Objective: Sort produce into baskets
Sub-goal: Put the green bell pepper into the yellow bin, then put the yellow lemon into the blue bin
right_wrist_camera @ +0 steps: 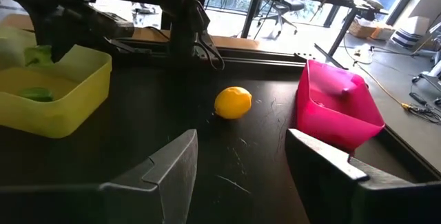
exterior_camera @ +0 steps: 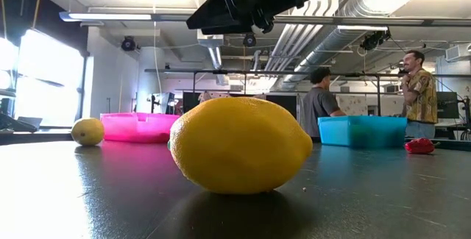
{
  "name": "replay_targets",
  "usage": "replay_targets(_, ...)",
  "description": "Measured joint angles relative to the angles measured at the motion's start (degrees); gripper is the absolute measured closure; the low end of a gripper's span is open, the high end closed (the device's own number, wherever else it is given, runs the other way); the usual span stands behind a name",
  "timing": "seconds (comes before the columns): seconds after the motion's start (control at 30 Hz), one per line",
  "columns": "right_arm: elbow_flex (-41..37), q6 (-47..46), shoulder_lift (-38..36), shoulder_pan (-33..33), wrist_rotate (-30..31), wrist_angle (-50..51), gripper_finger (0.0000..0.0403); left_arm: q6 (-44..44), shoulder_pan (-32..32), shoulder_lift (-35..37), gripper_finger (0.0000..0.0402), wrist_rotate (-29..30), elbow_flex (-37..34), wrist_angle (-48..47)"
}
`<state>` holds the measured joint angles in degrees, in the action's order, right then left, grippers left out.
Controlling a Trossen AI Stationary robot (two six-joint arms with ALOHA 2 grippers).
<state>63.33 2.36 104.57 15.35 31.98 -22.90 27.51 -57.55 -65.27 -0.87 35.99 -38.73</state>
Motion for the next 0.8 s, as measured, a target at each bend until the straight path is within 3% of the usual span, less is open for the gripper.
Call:
replay_targets(0.53, 0.0, -2.5, 0.0, 0.0, 0.0, 1.1, 0.0192, -0.1, 0.2, -0.4, 0.0218, 0.5, 1.4, -4.3)
replay_targets(0.8, 0.0, -2.4, 0.0, 0.0, 0.0, 1.5, 0.0192, -5.2, 2.8, -0.4, 0.0229, 9.8, 11.8, -22.9)
